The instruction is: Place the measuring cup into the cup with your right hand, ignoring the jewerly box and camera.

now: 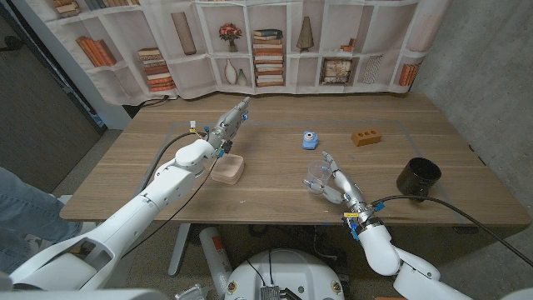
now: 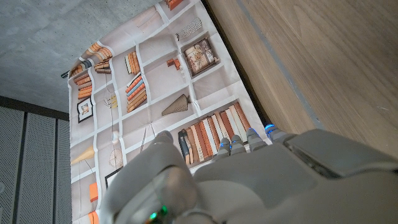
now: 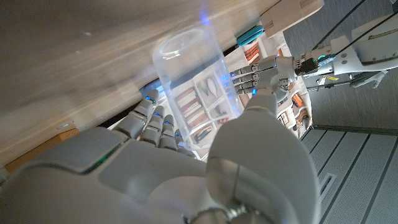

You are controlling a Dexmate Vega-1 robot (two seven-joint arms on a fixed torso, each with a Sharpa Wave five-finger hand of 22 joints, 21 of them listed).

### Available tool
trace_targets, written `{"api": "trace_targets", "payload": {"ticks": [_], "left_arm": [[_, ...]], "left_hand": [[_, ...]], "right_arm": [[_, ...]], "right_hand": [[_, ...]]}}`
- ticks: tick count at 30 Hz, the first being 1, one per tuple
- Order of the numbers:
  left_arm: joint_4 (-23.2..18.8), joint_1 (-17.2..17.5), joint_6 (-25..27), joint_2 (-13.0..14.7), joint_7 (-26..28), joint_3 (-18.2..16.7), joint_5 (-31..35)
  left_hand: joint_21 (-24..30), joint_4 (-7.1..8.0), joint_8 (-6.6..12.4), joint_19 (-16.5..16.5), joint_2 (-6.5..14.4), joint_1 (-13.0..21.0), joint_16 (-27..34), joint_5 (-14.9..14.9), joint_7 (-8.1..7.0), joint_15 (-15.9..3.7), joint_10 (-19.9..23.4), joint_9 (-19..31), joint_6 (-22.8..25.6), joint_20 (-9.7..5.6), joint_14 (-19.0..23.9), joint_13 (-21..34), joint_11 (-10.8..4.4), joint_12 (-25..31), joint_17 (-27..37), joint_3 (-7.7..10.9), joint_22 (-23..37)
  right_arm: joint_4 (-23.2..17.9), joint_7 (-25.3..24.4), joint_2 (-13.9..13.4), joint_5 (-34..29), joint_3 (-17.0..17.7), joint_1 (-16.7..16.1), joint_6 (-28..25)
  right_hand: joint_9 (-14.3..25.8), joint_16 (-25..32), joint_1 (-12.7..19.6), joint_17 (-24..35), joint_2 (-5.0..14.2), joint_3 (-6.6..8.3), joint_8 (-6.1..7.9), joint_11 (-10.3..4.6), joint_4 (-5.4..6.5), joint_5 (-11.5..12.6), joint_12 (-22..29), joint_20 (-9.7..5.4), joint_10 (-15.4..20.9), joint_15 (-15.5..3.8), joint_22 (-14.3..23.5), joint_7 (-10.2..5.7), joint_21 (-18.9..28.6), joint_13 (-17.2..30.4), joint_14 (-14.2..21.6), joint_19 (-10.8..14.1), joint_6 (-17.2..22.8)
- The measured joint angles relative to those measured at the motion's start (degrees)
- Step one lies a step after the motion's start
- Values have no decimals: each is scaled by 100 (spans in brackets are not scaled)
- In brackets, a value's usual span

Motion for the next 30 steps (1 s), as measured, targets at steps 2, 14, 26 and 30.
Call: {"api": "trace_targets", "payload": {"ticks": [2, 14, 26, 30], "left_arm": [[-15, 4, 5, 6, 2, -1, 1], [81, -38, 5, -32, -22, 6, -5], [269, -123, -76, -92, -106, 17, -23], [345, -163, -87, -121, -135, 29, -28]], "left_hand": [[0, 0, 0, 0, 0, 0, 0, 0, 0, 0, 0, 0, 0, 0, 0, 0, 0, 0, 0, 0, 0], [0, -15, 0, 0, 0, 0, 0, 0, 0, 0, 0, 0, 0, 0, 0, 0, 0, 0, 0, -15, 0], [0, -15, 0, -4, 0, 0, 0, 0, 0, 0, 0, 0, 0, 46, 0, 0, 0, 0, 0, -15, 0], [0, 2, 0, -11, 0, 0, 0, 0, -23, 0, 0, 0, 24, 53, 0, 0, 0, 0, 0, -32, 0]], "right_arm": [[16, -37, 21, 20, -9, 13, -38], [113, -278, 152, 20, -24, 58, -48], [159, -527, 284, -9, -23, 69, -81], [164, -581, 309, -9, -20, 69, -90]], "right_hand": [[0, 42, 30, 0, 30, 0, 0, -12, 0, 23, 38, -24, 118, -47, 0, -43, 36, 11, 135, 102, 43], [0, 277, 305, 127, 251, 0, 111, -414, 0, 150, 625, -39, 1642, -269, 106, -395, 278, 140, 1198, 798, 710], [0, 320, 498, 159, 347, 25, 164, -583, -26, 195, 889, 20, 2322, -286, 133, -513, 278, 222, 1480, 856, 1064], [0, 320, 528, 159, 376, 25, 191, -582, -26, 195, 911, -1, 2365, -290, 133, -551, 278, 222, 1500, 877, 1104]]}}
